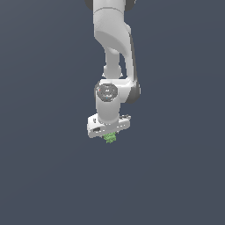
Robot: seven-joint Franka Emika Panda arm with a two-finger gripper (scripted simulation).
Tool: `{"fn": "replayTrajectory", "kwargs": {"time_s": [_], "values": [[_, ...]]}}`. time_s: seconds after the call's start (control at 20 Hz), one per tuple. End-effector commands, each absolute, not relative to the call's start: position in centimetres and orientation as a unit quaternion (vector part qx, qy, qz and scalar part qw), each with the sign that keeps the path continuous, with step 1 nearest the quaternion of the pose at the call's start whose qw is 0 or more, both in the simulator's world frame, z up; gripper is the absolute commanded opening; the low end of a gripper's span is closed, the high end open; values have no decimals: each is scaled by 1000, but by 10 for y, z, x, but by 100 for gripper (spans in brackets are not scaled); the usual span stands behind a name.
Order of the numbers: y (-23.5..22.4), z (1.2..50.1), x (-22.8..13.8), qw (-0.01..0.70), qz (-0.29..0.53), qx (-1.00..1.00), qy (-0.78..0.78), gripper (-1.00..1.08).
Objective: Pick up the object and move it to a goal position.
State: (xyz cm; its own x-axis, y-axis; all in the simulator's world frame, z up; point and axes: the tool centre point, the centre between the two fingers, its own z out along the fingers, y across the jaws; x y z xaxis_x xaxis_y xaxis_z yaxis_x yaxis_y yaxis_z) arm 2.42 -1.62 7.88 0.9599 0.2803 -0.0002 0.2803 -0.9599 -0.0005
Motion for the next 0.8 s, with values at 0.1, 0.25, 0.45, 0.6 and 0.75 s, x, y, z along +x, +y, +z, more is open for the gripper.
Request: {"fn": "replayTrajectory", "kwargs": {"time_s": [0.1, 0.25, 0.45, 0.6, 0.75], "values": [[-58, 111, 15, 0, 0, -990, -141, -100], [-88, 135, 9, 0, 0, -990, -141, -100], [-126, 165, 1, 1, 0, -990, -141, -100], [-150, 184, -3, 1, 0, -990, -141, -100], [-169, 199, -6, 1, 0, -990, -141, -100]]}}
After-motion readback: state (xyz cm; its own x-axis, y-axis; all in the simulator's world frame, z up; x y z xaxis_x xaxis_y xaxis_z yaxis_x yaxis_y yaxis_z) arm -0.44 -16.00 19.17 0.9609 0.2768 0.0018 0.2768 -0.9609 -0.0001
